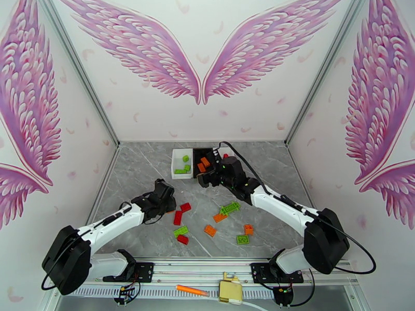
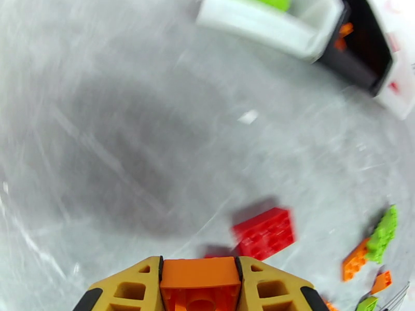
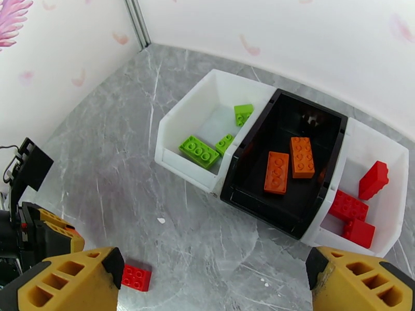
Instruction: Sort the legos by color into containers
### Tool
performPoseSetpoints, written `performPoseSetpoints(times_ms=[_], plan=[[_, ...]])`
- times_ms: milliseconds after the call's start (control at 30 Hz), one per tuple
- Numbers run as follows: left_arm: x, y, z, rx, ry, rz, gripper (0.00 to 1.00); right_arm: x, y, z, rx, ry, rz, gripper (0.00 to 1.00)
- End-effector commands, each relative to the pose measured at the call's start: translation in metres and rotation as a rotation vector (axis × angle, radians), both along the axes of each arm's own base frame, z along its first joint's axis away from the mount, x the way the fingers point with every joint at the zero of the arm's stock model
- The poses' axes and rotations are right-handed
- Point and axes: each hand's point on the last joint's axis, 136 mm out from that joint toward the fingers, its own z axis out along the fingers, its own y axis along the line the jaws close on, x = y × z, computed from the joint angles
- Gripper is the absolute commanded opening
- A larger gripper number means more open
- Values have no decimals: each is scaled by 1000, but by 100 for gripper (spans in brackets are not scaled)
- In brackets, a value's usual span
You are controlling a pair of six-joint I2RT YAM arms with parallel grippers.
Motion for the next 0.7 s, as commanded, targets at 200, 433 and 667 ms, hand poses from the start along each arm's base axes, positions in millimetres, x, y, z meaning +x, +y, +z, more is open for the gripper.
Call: performPoseSetpoints(times_ms=[200, 433, 667], plan=[[89, -49, 110, -60, -481, -133, 24, -18, -22, 14, 17, -38, -49, 99], [139, -89, 131, -61, -615, -233, 22, -28, -40, 16, 48, -35, -95, 99], [192, -125, 116, -57, -617, -282, 23, -29, -47, 16, 50, -38, -114, 99]])
